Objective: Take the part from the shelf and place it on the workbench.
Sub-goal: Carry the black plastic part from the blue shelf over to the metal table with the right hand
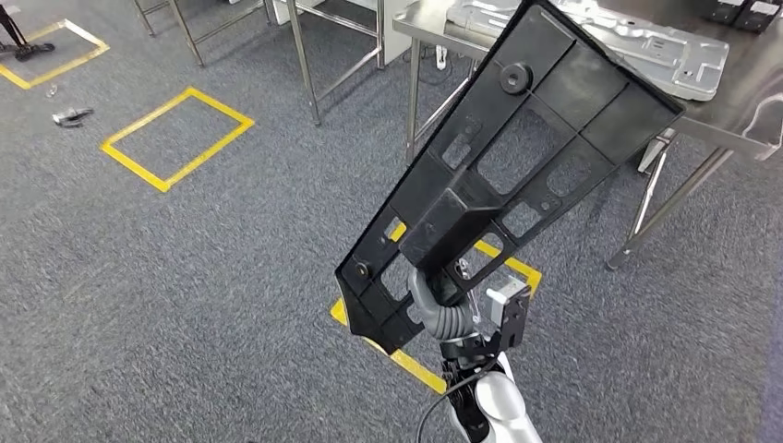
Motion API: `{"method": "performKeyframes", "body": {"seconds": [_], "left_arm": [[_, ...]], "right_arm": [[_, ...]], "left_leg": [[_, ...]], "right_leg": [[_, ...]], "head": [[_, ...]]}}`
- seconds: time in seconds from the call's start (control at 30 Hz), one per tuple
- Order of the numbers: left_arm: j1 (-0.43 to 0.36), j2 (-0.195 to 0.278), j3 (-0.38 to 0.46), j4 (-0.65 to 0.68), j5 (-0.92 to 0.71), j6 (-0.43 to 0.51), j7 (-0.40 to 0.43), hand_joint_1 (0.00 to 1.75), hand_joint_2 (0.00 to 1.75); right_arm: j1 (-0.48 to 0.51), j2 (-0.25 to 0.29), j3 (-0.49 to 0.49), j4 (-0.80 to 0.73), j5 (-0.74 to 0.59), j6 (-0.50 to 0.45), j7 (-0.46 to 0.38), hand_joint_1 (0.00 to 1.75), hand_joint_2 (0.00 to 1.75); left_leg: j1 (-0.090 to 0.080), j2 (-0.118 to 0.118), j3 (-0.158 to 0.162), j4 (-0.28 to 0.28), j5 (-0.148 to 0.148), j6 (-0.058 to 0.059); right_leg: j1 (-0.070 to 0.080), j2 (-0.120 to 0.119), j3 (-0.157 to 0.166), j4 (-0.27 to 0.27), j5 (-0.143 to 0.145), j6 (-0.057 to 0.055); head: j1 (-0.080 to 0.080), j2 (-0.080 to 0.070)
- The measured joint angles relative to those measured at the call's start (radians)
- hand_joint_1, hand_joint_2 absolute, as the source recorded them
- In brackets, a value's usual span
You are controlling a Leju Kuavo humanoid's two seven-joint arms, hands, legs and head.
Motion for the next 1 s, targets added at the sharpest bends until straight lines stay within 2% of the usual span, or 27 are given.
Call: {"method": "performKeyframes", "body": {"seconds": [0.1, 0.17, 0.2, 0.27, 0.3, 0.33, 0.37, 0.43, 0.47, 0.5, 0.57, 0.63, 0.67, 0.7, 0.77, 0.8, 0.83, 0.87, 0.93, 0.97, 1.0], "left_arm": [[0.001, 0.0, 0.0, 0.0, 0.001, 0.0, 0.002, 0.0, 1.75], [0.001, 0.0, 0.0, 0.0, 0.001, 0.0, 0.003, 0.0, 1.75], [0.0, 0.0, 0.0, 0.0, 0.001, 0.0, 0.003, 0.0, 1.75], [-0.002, 0.0, 0.0, 0.0, 0.001, 0.0, 0.002, 0.0, 1.75], [-0.002, 0.0, 0.0, 0.0, 0.001, -0.001, 0.001, 0.0, 1.75], [-0.001, 0.0, 0.0, 0.0, 0.001, -0.001, 0.001, 0.0, 1.75], [-0.001, 0.0, 0.0, 0.0, 0.001, -0.002, 0.0, 0.0, 1.75], [-0.001, 0.0, 0.0, 0.0, 0.001, -0.003, -0.001, 0.0, 1.75], [-0.001, -0.001, 0.0, 0.0, 0.001, -0.004, -0.002, 0.0, 1.75], [-0.003, -0.001, 0.0, 0.0, 0.0, -0.004, -0.002, 0.0, 1.75], [-0.005, 0.0, 0.0, 0.0, 0.0, -0.004, -0.003, 0.0, 1.75], [-0.006, 0.0, 0.0, 0.0, 0.0, -0.004, -0.003, 0.0, 1.75], [-0.007, 0.0, 0.0, 0.0, 0.0, -0.004, -0.004, 0.0, 1.75], [-0.007, 0.0, 0.0, 0.0, 0.0, -0.004, -0.004, 0.0, 1.75], [-0.007, 0.0, 0.001, 0.0, 0.0, -0.005, -0.006, 0.0, 1.75], [-0.009, 0.0, 0.001, 0.0, 0.001, -0.005, -0.007, 0.0, 1.75], [-0.01, 0.0, 0.001, 0.0, 0.001, -0.005, -0.008, 0.0, 1.75], [-0.011, 0.0, 0.001, 0.0, 0.001, -0.006, -0.009, 0.0, 1.75], [-0.01, 0.001, 0.001, 0.0, 0.001, -0.006, -0.008, 0.0, 1.75], [-0.009, 0.002, 0.001, 0.0, 0.001, -0.006, -0.007, 0.0, 1.75], [-0.008, 0.002, 0.001, 0.0, 0.001, -0.006, -0.007, 0.0, 1.75]], "right_arm": [[-0.009, 0.002, 0.0, 0.001, 0.003, 0.0, 0.006, 1.75, 1.75], [-0.021, 0.005, 0.0, 0.001, 0.004, 0.0, 0.007, 1.75, 1.75], [-0.026, 0.006, -0.001, 0.001, 0.004, 0.0, 0.007, 1.75, 1.75], [-0.031, 0.005, -0.001, 0.005, 0.004, 0.001, 0.008, 1.75, 1.75], [-0.031, 0.005, -0.001, 0.007, 0.004, 0.001, 0.009, 1.75, 1.75], [-0.031, 0.005, -0.001, 0.01, 0.004, 0.0, 0.01, 1.75, 1.75], [-0.032, 0.005, -0.001, 0.013, 0.005, 0.0, 0.011, 1.75, 1.75], [-0.035, 0.005, -0.001, 0.017, 0.007, -0.001, 0.013, 1.75, 1.75], [-0.038, 0.005, -0.001, 0.018, 0.008, -0.002, 0.013, 1.75, 1.75], [-0.042, 0.006, -0.001, 0.02, 0.01, -0.003, 0.014, 1.75, 1.75], [-0.046, 0.007, -0.002, 0.022, 0.011, -0.004, 0.015, 1.75, 1.75], [-0.049, 0.011, -0.003, 0.022, 0.012, -0.005, 0.015, 1.75, 1.75], [-0.051, 0.013, -0.004, 0.023, 0.012, -0.005, 0.015, 1.75, 1.75], [-0.054, 0.015, -0.004, 0.023, 0.012, -0.005, 0.015, 1.75, 1.75], [-0.058, 0.017, -0.004, 0.025, 0.012, -0.005, 0.015, 1.75, 1.75], [-0.058, 0.018, -0.004, 0.028, 0.013, -0.005, 0.015, 1.75, 1.75], [-0.058, 0.018, -0.004, 0.03, 0.013, -0.005, 0.015, 1.75, 1.75], [-0.058, 0.019, -0.005, 0.032, 0.013, -0.005, 0.016, 1.75, 1.75], [-0.059, 0.021, -0.005, 0.034, 0.013, -0.005, 0.016, 1.75, 1.75], [-0.06, 0.022, -0.005, 0.034, 0.013, -0.005, 0.015, 1.75, 1.75], [-0.061, 0.022, -0.005, 0.035, 0.014, -0.005, 0.015, 1.75, 1.75]], "left_leg": [[-0.001, -0.003, 0.007, -0.02, -0.014, 0.013], [0.004, -0.004, 0.017, -0.031, -0.016, 0.022], [0.006, -0.004, 0.022, -0.036, -0.017, 0.026], [0.006, -0.004, 0.029, -0.037, -0.023, 0.032], [0.006, -0.004, 0.034, -0.037, -0.028, 0.033], [0.006, -0.005, 0.042, -0.037, -0.034, 0.032], [0.007, -0.006, 0.05, -0.036, -0.04, 0.031], [0.007, -0.008, 0.07, -0.036, -0.054, 0.023], [0.006, -0.009, 0.076, -0.034, -0.061, 0.017], [0.005, -0.01, 0.078, -0.033, -0.065, 0.011], [0.003, -0.008, 0.078, -0.034, -0.069, -0.001], [0.005, -0.006, 0.079, -0.028, -0.079, -0.011], [0.006, -0.006, 0.069, -0.004, -0.093, -0.015], [0.007, -0.006, 0.047, 0.043, -0.115, -0.018], [0.008, -0.006, -0.027, 0.179, -0.167, -0.021], [0.008, -0.006, -0.062, 0.234, -0.179, -0.022], [0.008, -0.006, -0.081, 0.256, -0.172, -0.022], [0.008, -0.006, -0.08, 0.238, -0.145, -0.021], [0.007, -0.006, -0.032, 0.117, -0.067, -0.014], [0.005, -0.006, -0.005, 0.056, -0.041, -0.009], [0.003, -0.006, 0.013, 0.014, -0.029, -0.004]], "right_leg": [[-0.001, -0.003, -0.003, 0.002, -0.009, 0.015], [-0.002, -0.006, -0.02, 0.043, -0.034, 0.026], [-0.004, -0.007, -0.047, 0.094, -0.057, 0.031], [-0.007, -0.007, -0.129, 0.23, -0.102, 0.038], [-0.01, -0.007, -0.164, 0.277, -0.105, 0.041], [-0.013, -0.007, -0.183, 0.289, -0.087, 0.044], [-0.016, -0.008, -0.182, 0.263, -0.051, 0.045], [-0.019, -0.01, -0.142, 0.141, 0.04, 0.045], [-0.017, -0.011, -0.12, 0.087, 0.067, 0.043], [-0.015, -0.012, -0.106, 0.048, 0.078, 0.038], [-0.009, -0.01, -0.1, 0.028, 0.068, 0.027], [-0.012, -0.009, -0.091, 0.017, 0.064, 0.013], [-0.014, -0.01, -0.085, 0.012, 0.063, 0.006], [-0.015, -0.01, -0.079, 0.008, 0.062, 0.0], [-0.012, -0.011, -0.073, 0.008, 0.056, -0.009], [-0.01, -0.011, -0.071, 0.008, 0.053, -0.011], [-0.009, -0.01, -0.068, 0.009, 0.05, -0.011], [-0.008, -0.009, -0.064, 0.011, 0.046, -0.011], [-0.007, -0.005, -0.052, 0.013, 0.036, -0.008], [-0.006, -0.003, -0.049, 0.016, 0.031, -0.004], [-0.004, -0.002, -0.048, 0.017, 0.028, 0.0]], "head": [[-0.001, 0.0], [0.001, 0.0], [0.001, 0.0], [0.002, 0.0], [0.002, 0.0], [0.002, 0.0], [0.002, 0.0], [0.002, 0.0], [0.002, 0.0], [0.002, 0.0], [0.001, 0.0], [0.001, 0.0], [0.0, 0.0], [0.0, 0.0], [-0.001, 0.0], [-0.001, 0.0], [0.0, 0.0], [-0.001, 0.0], [0.0, 0.0], [0.0, 0.0], [0.0, 0.0]]}}
